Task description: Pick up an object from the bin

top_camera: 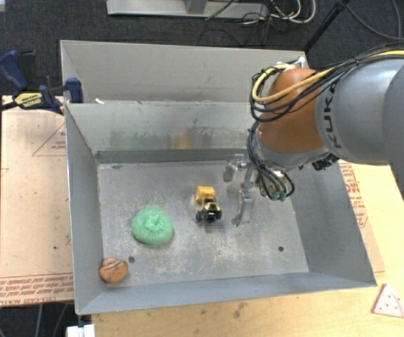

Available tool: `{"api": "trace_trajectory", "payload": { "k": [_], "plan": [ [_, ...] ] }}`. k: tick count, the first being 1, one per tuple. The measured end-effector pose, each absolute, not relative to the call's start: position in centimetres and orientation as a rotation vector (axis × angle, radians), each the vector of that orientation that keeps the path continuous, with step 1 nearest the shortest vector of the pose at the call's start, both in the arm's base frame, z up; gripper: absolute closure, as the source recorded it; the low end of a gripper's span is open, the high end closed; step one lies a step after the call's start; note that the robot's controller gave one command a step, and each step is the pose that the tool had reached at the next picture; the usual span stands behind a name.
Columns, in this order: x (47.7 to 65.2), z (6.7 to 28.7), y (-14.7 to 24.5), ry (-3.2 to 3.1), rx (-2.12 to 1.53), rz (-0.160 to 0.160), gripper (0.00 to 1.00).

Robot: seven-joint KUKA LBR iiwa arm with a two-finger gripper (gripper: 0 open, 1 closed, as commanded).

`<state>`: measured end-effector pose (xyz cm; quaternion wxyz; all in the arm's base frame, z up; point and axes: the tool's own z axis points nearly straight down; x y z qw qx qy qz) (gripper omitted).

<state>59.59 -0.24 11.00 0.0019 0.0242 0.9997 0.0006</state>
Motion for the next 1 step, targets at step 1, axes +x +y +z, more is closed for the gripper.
{"api": "trace_trajectory", "payload": {
  "k": [1],
  "plan": [
    [60.53, 8.19, 4.55, 3.093, -0.521, 0.001, 0.0]
  ]
}}
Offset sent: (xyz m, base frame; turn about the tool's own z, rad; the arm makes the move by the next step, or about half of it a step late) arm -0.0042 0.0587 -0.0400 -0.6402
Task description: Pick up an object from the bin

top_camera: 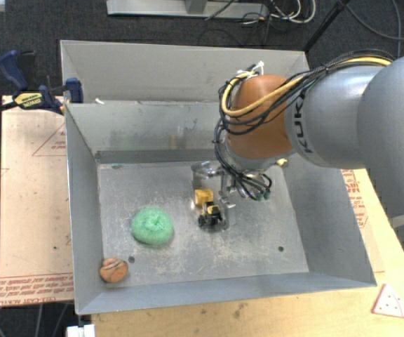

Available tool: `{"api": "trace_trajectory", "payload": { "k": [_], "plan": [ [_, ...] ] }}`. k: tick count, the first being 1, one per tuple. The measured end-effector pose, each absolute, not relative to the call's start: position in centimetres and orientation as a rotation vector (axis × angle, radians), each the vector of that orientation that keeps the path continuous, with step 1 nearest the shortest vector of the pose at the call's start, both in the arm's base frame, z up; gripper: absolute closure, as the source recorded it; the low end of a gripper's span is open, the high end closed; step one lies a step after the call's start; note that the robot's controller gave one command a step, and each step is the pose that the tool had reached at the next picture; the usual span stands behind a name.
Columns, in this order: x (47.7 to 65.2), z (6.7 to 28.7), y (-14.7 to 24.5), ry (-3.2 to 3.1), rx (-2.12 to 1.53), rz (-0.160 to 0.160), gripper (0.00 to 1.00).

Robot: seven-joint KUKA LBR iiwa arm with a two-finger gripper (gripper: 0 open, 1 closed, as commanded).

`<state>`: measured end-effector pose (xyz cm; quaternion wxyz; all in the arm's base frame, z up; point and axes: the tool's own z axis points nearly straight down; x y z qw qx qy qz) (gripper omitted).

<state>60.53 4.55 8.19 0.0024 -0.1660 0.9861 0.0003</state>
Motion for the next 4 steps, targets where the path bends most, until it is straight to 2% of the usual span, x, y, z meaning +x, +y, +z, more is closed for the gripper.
{"api": "trace_trajectory", "payload": {
  "k": [1, 4],
  "plan": [
    [59.42, 7.21, 5.78, 2.997, -0.909, 0.001, 1.0],
    [59.23, 8.14, 5.78, 3.007, -0.912, 0.003, 1.0]
  ]
}}
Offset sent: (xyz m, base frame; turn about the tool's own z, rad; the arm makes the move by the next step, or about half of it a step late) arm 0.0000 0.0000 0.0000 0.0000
